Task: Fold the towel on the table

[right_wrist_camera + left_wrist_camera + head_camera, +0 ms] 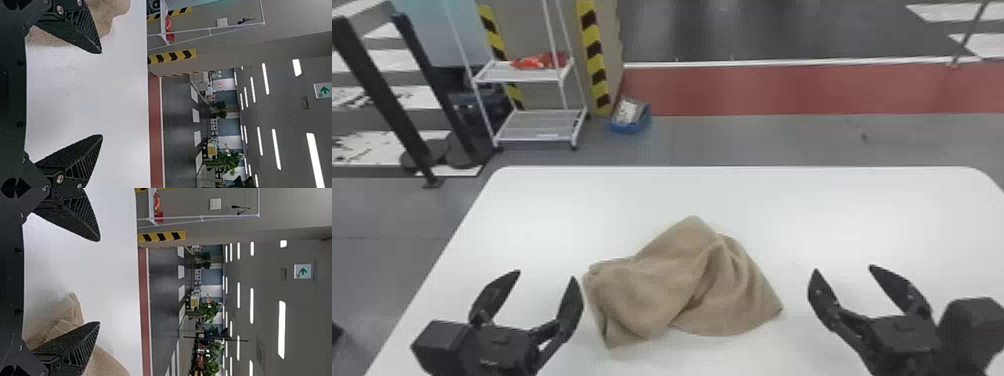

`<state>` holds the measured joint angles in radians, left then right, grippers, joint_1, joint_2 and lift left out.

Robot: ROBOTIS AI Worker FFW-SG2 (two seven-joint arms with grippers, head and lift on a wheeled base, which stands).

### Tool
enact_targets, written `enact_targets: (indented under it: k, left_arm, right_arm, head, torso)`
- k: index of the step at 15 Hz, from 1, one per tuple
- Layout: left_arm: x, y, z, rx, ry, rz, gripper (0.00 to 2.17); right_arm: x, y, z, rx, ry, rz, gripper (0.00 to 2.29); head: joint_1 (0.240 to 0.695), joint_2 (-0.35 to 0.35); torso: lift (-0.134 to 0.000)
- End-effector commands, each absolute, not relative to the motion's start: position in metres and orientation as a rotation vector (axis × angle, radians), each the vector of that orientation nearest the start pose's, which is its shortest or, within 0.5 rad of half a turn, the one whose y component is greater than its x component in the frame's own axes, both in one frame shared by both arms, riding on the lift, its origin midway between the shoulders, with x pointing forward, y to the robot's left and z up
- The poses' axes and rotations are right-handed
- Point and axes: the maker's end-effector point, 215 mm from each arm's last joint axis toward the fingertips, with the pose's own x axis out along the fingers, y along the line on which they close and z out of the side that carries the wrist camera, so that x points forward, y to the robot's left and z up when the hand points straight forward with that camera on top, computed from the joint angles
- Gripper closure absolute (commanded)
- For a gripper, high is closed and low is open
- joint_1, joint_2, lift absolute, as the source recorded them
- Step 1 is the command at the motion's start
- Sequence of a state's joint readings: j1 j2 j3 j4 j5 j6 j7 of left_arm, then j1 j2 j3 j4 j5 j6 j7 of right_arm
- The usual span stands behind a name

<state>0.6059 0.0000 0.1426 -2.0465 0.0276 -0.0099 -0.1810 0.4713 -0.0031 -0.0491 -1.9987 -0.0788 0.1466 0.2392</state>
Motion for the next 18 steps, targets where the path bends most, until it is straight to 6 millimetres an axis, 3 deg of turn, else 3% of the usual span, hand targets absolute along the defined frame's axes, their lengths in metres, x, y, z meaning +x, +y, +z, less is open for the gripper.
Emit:
enact_targets:
  k: [1, 13, 18]
  left_arm:
    - [0.406, 0.267, -0.38, 0.032, 0.125, -0.057, 0.14]
    - [0.407, 0.265, -0.382, 0.03, 0.127, -0.059, 0.14]
    - [0.407, 0.258, -0.387, 0.024, 0.147, -0.082, 0.15]
  right_arm:
    - [0.445, -0.201, -0.391, 0.083, 0.181, 0.196, 0.13]
    - [0.446, -0.199, -0.395, 0.078, 0.189, 0.202, 0.13]
    - [0.443, -0.165, -0.405, -0.149, 0.227, 0.323, 0.13]
  head:
    - [0.695, 0.087]
    - [0.695, 0.086]
    - [0.695, 0.104]
  torso:
    - [-0.124]
    - [-0.124]
    - [-0.124]
